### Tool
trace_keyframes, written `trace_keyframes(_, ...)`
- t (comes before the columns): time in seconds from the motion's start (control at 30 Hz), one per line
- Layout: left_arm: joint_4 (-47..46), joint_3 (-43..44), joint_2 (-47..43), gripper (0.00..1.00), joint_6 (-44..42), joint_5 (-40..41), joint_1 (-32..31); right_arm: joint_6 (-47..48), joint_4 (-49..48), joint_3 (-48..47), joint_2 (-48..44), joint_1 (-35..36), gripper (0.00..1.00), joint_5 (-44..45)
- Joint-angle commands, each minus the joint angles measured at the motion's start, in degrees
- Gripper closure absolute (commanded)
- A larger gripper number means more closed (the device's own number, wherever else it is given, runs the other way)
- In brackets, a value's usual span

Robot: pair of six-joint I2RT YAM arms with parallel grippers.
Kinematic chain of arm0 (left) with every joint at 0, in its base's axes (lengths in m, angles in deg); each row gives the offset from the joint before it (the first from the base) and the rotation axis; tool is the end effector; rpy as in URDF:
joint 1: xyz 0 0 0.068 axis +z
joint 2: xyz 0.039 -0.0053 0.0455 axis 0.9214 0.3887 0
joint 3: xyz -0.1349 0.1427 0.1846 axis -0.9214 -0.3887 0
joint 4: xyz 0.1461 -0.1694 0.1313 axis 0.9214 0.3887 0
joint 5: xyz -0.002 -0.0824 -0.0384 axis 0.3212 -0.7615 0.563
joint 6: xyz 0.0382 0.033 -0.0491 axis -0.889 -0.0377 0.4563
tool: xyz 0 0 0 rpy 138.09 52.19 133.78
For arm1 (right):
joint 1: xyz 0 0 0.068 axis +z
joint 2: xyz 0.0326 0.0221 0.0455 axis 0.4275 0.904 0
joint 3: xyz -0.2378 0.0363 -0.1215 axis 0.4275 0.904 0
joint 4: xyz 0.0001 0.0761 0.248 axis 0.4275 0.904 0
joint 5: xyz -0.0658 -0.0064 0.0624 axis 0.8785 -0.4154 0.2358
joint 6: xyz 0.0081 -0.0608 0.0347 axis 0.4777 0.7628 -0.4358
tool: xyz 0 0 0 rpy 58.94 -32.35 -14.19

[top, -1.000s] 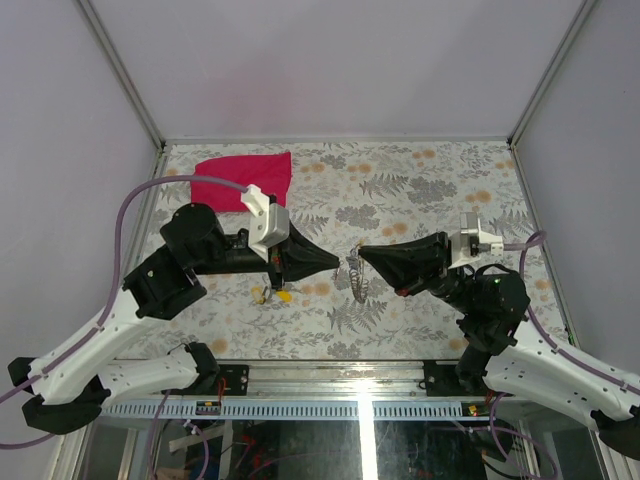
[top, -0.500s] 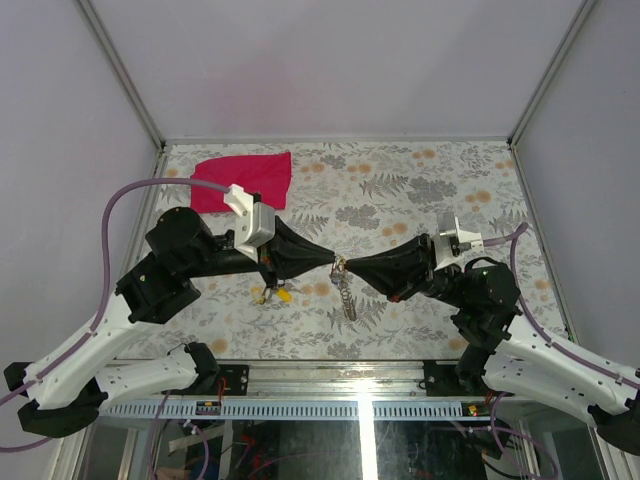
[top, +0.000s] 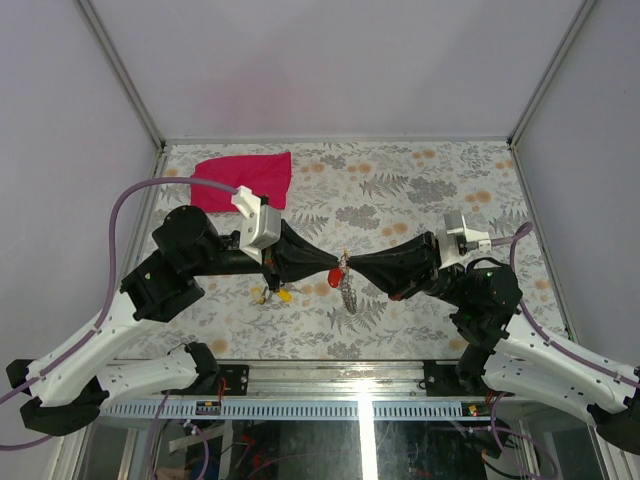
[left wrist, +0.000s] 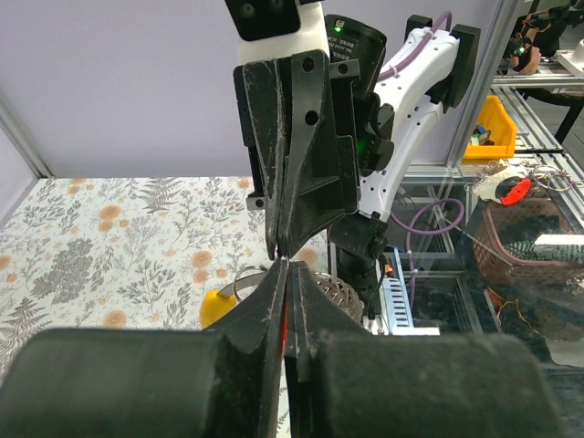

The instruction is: Put the keys on the keyring

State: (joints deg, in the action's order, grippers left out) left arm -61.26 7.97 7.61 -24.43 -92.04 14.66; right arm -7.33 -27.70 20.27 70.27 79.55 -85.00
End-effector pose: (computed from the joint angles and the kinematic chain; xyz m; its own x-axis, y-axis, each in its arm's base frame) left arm 0.0919 -0.1747 0.4658 0.0812 -0.0806 -0.9934 0.9962 0.0385 0.0783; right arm 0.0837 0.1527 0.4028 -0.1043 0.6171 -0.7800 -0.9882 0.0239 0.1511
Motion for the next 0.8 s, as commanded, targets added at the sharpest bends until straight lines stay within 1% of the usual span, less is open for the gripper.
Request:
trace_keyframes(0.0,-3.7,-0.4,0.0,1.0,0.4,-0.6,-0.2,-0.7,-5.6,-1.8,-0.1,0.0,1.0,0.5)
trace_keyframes(0.27,-3.2,-0.2,-0.2,1.0,0.5,-0.2,-0.2,-0.5,-5.8,-0.8,-1.1,-0.1,1.0,1.3)
trace_keyframes(0.33,-3.2,-0.4,-0.5,1.0,0.4,0.7,-0.2,0.8,-4.4,-0.7,-2.1,-0.1,1.0,1.3)
trace_keyframes(0.43,-3.3,-0.1,-0.7,1.0,0.4,1.1,-0.3,3.4,0.2,-1.0,-3.8,-0.1,1.0,1.1)
trace_keyframes(0.6,-3.3,0.0,-0.8,1.0,0.4,1.7,-0.2,4.4,2.2,-1.6,-5.4,-0.1,1.0,-0.9)
trace_keyframes(0.77,-3.5,0.0,-0.4,1.0,0.7,1.4,-0.2,3.4,1.6,-2.7,-3.9,-0.1,1.0,-3.1)
